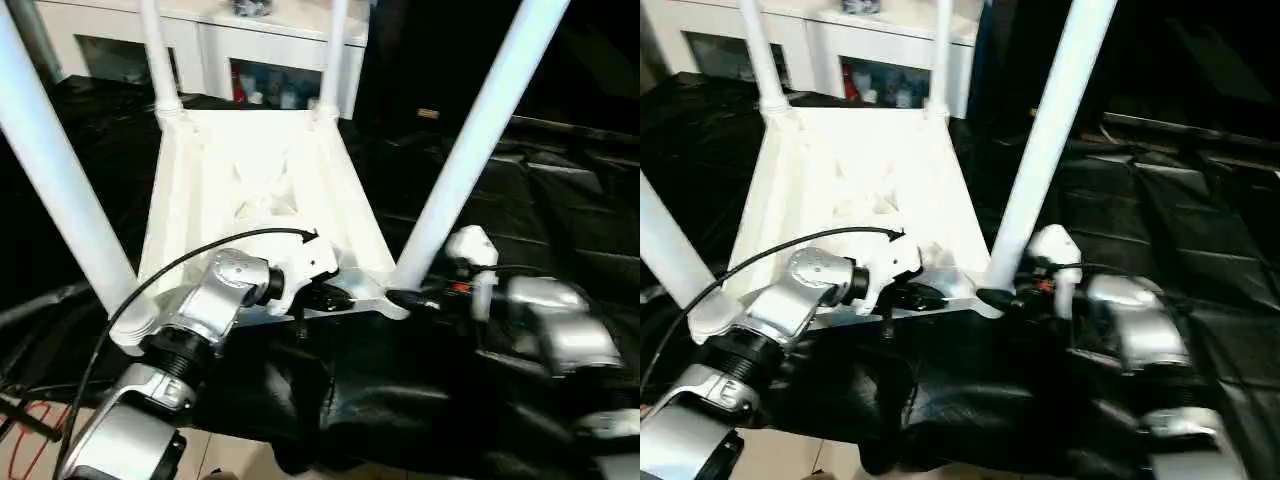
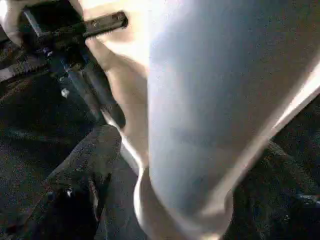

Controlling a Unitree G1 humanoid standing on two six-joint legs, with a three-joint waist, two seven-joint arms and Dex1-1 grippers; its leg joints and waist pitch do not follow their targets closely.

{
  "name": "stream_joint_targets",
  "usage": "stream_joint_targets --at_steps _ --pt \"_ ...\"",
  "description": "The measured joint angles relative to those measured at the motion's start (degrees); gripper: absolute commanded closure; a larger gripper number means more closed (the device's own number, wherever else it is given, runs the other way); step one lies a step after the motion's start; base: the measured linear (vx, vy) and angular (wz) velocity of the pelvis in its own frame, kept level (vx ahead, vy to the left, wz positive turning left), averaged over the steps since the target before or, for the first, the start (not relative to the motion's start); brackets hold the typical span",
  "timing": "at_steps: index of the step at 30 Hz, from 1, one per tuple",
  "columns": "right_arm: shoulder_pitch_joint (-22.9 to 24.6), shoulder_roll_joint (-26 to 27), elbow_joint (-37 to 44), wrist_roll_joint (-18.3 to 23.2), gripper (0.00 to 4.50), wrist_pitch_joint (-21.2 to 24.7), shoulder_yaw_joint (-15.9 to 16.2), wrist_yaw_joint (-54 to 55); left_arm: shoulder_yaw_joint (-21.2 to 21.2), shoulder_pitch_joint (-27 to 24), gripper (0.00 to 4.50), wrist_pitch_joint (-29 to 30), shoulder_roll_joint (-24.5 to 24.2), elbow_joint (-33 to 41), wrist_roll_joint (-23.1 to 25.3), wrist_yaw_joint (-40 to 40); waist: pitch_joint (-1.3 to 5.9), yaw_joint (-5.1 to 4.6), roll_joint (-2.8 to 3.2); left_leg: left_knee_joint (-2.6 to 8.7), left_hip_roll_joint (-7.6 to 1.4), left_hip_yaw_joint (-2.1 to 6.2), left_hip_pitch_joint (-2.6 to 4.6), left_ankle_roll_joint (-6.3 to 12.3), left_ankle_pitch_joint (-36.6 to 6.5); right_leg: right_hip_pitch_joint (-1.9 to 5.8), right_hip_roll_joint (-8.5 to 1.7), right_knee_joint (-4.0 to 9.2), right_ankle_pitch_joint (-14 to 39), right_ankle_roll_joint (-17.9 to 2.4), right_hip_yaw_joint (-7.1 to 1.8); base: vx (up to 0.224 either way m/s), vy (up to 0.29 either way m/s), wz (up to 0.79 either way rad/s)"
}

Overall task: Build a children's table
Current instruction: Rotate leg to tighten

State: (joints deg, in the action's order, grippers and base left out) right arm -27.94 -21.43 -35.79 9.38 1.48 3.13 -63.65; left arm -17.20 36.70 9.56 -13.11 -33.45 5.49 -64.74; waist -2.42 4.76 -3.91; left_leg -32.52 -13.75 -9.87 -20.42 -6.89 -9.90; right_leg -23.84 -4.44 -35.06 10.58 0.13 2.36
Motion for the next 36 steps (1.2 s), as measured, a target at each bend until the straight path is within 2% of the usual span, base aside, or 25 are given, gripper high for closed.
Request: stream_joint_targets --at_steps 1,3,11,21,28,30,33,36 --pt "-0.5 0.5 -1.1 -0.4 0.75 -0.3 0.3 0.9 0.0 0.0 4.50 0.0 0.0 0.0 -0.1 0.0 0.00 0.02 0.00 -0.03 0.00 0.00 -0.01 0.00 0.0 -0.02 0.00 -0.03 0.0 0.0 -0.01 0.000 0.000 0.00" --pt "-1.2 0.5 -2.4 -1.1 1.03 -0.5 0.9 1.7 0.1 0.0 4.50 -0.1 -0.5 0.0 -0.2 -0.1 0.00 0.00 -0.01 -0.04 0.00 0.00 -0.02 0.00 0.0 -0.01 0.00 -0.03 0.0 0.0 -0.01 0.000 0.000 0.00" --pt "-1.8 1.0 -3.5 -1.1 1.57 0.7 0.9 2.5 0.1 0.0 4.50 -0.1 -0.8 0.0 -0.4 -0.1 -0.01 -0.23 -0.01 -0.07 0.00 0.00 -0.01 0.00 0.0 -0.01 0.00 -0.08 0.0 0.0 -0.02 0.000 0.000 0.00" --pt "-3.3 2.1 -4.9 -0.9 2.35 1.0 0.5 4.0 0.3 0.0 4.50 0.3 -1.3 -0.2 -0.7 0.8 0.01 -0.94 -0.09 -0.13 -0.01 0.00 0.00 0.00 0.0 0.05 0.00 -0.17 0.0 0.0 -0.03 0.000 0.000 0.00" --pt "-6.6 9.1 -10.5 -2.3 2.51 0.4 -1.7 21.6 2.0 1.2 4.50 3.2 1.3 -3.0 0.5 9.2 0.13 -2.53 -0.30 -0.15 0.00 0.06 0.31 -0.07 0.0 0.27 0.02 -0.13 -0.1 -0.1 0.00 0.000 0.000 0.00" --pt "-7.5 12.5 -12.3 -3.0 2.52 0.4 -3.0 30.7 2.7 2.1 4.50 5.1 3.2 -4.3 1.0 13.2 0.17 -2.96 -0.35 -0.15 0.01 0.07 0.39 -0.09 0.0 0.30 0.03 -0.10 -0.1 0.0 -0.01 0.000 0.000 0.00" --pt "-8.5 16.2 -13.1 -3.8 2.52 0.7 -3.6 40.4 3.1 2.5 4.50 7.0 5.2 -4.8 1.4 17.4 0.24 -3.01 -0.45 -0.14 0.01 0.08 0.45 -0.09 0.0 0.30 0.04 -0.06 -0.1 0.1 -0.01 0.000 0.000 0.00" --pt "-9.3 18.1 -14.0 -4.5 2.52 0.7 -4.2 45.0 3.3 2.9 4.50 7.9 5.9 -5.2 1.8 19.2 0.31 -3.01 -0.51 -0.14 0.01 0.08 0.45 -0.09 0.0 0.30 0.05 -0.03 -0.1 0.1 -0.02 0.000 0.000 0.00"
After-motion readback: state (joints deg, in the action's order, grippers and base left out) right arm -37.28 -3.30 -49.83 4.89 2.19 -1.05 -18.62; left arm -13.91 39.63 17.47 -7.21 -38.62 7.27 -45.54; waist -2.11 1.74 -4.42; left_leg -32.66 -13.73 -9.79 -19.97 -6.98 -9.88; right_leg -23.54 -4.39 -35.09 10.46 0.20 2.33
